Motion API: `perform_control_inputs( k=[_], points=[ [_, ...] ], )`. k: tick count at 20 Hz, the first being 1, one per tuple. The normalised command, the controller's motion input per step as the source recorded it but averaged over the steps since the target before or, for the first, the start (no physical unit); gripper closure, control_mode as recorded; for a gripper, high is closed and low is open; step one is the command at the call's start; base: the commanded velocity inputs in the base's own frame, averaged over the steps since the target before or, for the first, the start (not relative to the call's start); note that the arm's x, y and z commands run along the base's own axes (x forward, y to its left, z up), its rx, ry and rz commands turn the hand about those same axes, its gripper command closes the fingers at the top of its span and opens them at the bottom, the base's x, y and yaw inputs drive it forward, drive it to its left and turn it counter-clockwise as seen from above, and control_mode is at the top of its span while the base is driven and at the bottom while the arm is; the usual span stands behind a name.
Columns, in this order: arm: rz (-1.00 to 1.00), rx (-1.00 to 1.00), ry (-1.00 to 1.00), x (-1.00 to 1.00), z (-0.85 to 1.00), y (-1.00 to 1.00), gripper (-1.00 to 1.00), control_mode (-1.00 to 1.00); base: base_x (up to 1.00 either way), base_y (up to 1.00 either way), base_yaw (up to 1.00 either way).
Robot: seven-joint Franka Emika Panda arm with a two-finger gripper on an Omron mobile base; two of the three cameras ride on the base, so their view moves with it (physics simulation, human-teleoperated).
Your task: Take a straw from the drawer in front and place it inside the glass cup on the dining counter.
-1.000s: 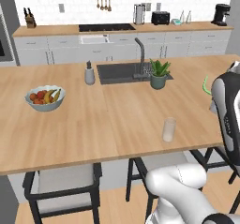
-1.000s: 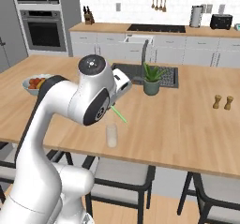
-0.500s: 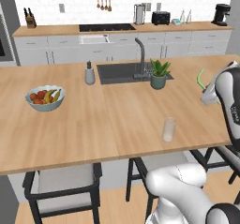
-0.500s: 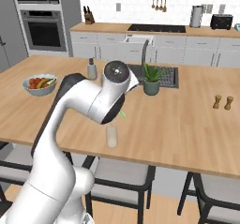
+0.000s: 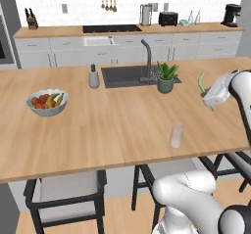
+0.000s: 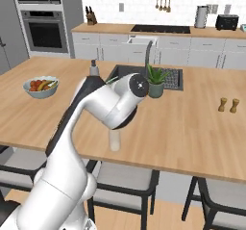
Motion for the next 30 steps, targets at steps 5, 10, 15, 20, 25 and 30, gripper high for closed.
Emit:
perform_control_inputs(
  k=[5,10,15,20,25,30],
  points=[
    [0.14,0.21,-0.07,0.02,-0.11,0.14,1.00,-1.00,0.00,0.00,0.00],
    [0.18,0.14,-0.10,0.13,-0.12,0.02,1.00,-1.00,0.00,0.00,0.00],
    [0.27,0.05,-0.02,0.16,-0.24,-0.06,1.00,-1.00,0.00,0.00,0.00],
    [0.23,0.02,0.00,0.05,-0.23,0.00,1.00,-1.00,0.00,0.00,0.00],
    [0.21,0.08,0.00,0.04,-0.19,0.00,1.00,-1.00,0.00,0.00,0.00],
    [0.13,0.15,0.00,0.00,-0.09,0.00,1.00,-1.00,0.00,0.00,0.00]
  ],
)
